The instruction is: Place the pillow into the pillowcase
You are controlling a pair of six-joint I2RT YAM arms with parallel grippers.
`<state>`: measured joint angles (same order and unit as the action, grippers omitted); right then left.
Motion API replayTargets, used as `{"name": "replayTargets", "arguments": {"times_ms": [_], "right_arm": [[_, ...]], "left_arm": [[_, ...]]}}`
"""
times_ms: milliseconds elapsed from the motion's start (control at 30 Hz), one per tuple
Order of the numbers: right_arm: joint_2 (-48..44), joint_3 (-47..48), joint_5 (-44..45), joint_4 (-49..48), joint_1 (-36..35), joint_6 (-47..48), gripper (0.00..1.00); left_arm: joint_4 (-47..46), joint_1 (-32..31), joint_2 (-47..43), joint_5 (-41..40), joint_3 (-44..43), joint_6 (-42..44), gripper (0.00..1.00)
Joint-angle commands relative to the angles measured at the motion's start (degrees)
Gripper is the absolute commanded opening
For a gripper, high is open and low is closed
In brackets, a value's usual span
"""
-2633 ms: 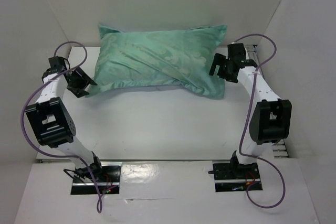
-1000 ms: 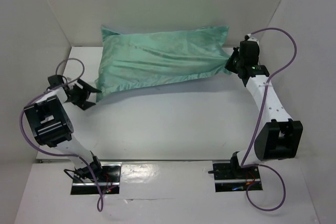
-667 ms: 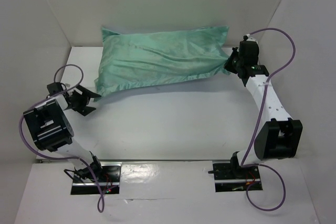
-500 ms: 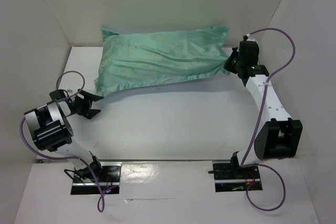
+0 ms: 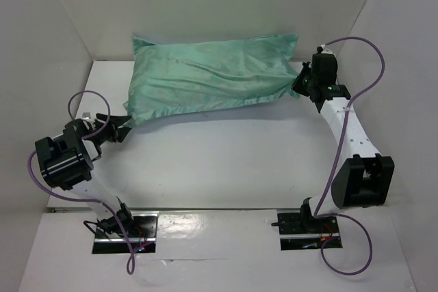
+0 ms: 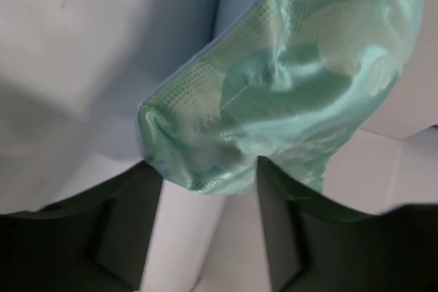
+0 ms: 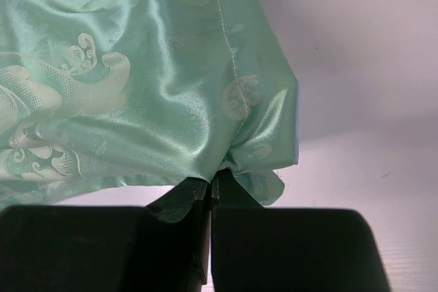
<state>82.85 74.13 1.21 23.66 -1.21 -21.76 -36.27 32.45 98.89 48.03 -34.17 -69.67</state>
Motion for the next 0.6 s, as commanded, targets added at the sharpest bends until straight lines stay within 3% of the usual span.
{"name": "replayTargets", "arguments": {"times_ms": [0, 100, 133, 233, 367, 567], "right_arm": [[-0.23, 0.76, -0.16, 0.16, 0.42, 0.40, 0.00], [-0.23, 0.76, -0.16, 0.16, 0.42, 0.40, 0.00], [-0.23, 0.76, -0.16, 0.16, 0.42, 0.40, 0.00], [-0.23, 0.76, -0.16, 0.69, 0.42, 0.40, 0.00], [0.90, 3.03, 0.63, 0.69, 0.42, 1.10, 0.00], [4.95, 21.74, 9.04, 9.82, 1.48, 3.13, 0.00]], "left_arm": [[-12.93, 0.25, 4.37, 3.37, -0.46, -5.47, 0.62], [-19.43, 0.25, 5.60, 3.91, -0.46, -8.55, 0.45], [-20.50, 0.25, 5.61, 4.61, 0.07, -9.16, 0.25], [-24.81, 1.30, 4.83, 6.19, 0.07, -12.06, 0.01], [-25.96, 2.62, -0.43, 6.73, -1.67, -15.75, 0.00], [-17.64, 7.71, -10.11, 9.27, -16.17, -20.15, 0.00]]}}
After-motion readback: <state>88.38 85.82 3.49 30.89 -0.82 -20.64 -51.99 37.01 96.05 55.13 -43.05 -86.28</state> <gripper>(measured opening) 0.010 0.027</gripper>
